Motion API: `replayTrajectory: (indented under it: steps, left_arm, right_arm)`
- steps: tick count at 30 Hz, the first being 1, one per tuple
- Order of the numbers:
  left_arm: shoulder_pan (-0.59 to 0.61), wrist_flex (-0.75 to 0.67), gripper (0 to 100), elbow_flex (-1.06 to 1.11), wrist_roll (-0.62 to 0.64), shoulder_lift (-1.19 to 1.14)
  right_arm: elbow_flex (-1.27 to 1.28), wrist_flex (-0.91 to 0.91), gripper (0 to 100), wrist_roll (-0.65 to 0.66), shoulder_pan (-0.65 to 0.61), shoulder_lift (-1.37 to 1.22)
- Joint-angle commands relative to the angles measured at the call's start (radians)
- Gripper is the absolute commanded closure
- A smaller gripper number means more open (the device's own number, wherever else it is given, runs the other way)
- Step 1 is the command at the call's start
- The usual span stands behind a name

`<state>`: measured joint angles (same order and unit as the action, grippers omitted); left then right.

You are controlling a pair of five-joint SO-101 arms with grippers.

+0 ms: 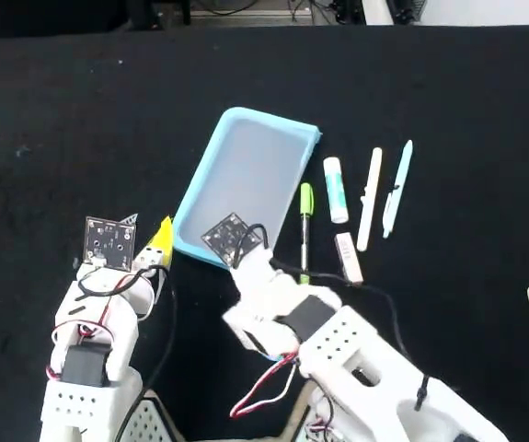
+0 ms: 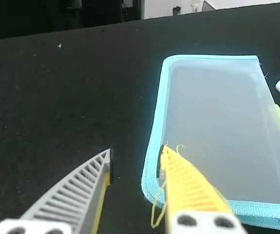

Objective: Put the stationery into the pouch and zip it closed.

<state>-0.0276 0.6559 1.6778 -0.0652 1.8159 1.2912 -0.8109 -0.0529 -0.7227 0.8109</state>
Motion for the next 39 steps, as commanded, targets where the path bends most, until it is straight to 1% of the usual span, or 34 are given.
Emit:
replayTrajectory:
  steps: [1, 4, 8, 13, 15, 17, 19, 21, 24, 26, 28, 30, 32, 34, 37, 39]
  left_arm:
    - [0.007, -0.003, 83, 0.022, -0.005, 0.006]
    - [0.007, -0.003, 83, 0.022, -0.005, 0.006]
    - [0.008, -0.003, 83, 0.022, -0.005, 0.006]
    - [0.008, -0.005, 83, 0.022, -0.006, 0.006]
    - [0.008, -0.005, 83, 0.022, -0.006, 0.006]
    - [0.008, -0.005, 83, 0.022, -0.006, 0.006]
    - [0.008, -0.005, 83, 0.022, -0.006, 0.006]
    - [0.008, -0.003, 83, 0.022, -0.006, 0.006]
    - [0.008, -0.005, 83, 0.022, -0.006, 0.006]
    - [0.008, -0.005, 83, 0.022, -0.006, 0.006]
    - [0.008, -0.005, 83, 0.022, -0.006, 0.006]
    - [0.008, -0.005, 83, 0.022, -0.006, 0.006]
    - [0.008, -0.005, 83, 0.022, -0.006, 0.006]
    - [0.008, -0.003, 83, 0.022, -0.006, 0.006]
    - [0.008, 0.0, 83, 0.022, -0.006, 0.006]
    - [0.008, 0.0, 83, 0.022, -0.006, 0.006]
  right_arm:
    - [-0.005, 0.098, 82.5, -0.054, -0.012, -0.079]
    - [-0.042, 0.141, 82.5, -0.064, -0.003, -0.203]
    - [-0.145, 0.144, 82.6, -0.064, 0.069, -0.346]
    - [-0.183, 0.143, 83.4, -0.063, 0.107, -0.403]
    - [-0.183, 0.143, 88.5, -0.057, 0.11, -0.403]
    - [-0.185, 0.141, 99.1, -0.054, 0.135, -0.403]
    - [-0.188, 0.112, 97.2, 0.0, 0.187, -0.394]
    - [-0.214, 0.026, 98.8, 0.077, 0.245, -0.348]
    - [-0.275, -0.198, 98.7, 0.199, 0.327, -0.243]
    - [-0.312, -0.344, 98.7, 0.307, 0.368, -0.173]
    - [-0.337, -0.457, 98.7, 0.399, 0.402, -0.107]
    - [-0.341, -0.532, 98.6, 0.491, 0.42, -0.053]
    - [-0.315, -0.56, 97.9, 0.577, 0.42, -0.021]
    - [-0.266, -0.555, 92.2, 0.637, 0.425, -0.018]
    - [-0.202, -0.482, 80.7, 0.667, 0.453, -0.018]
    - [-0.185, -0.457, 77.6, 0.663, 0.454, -0.018]
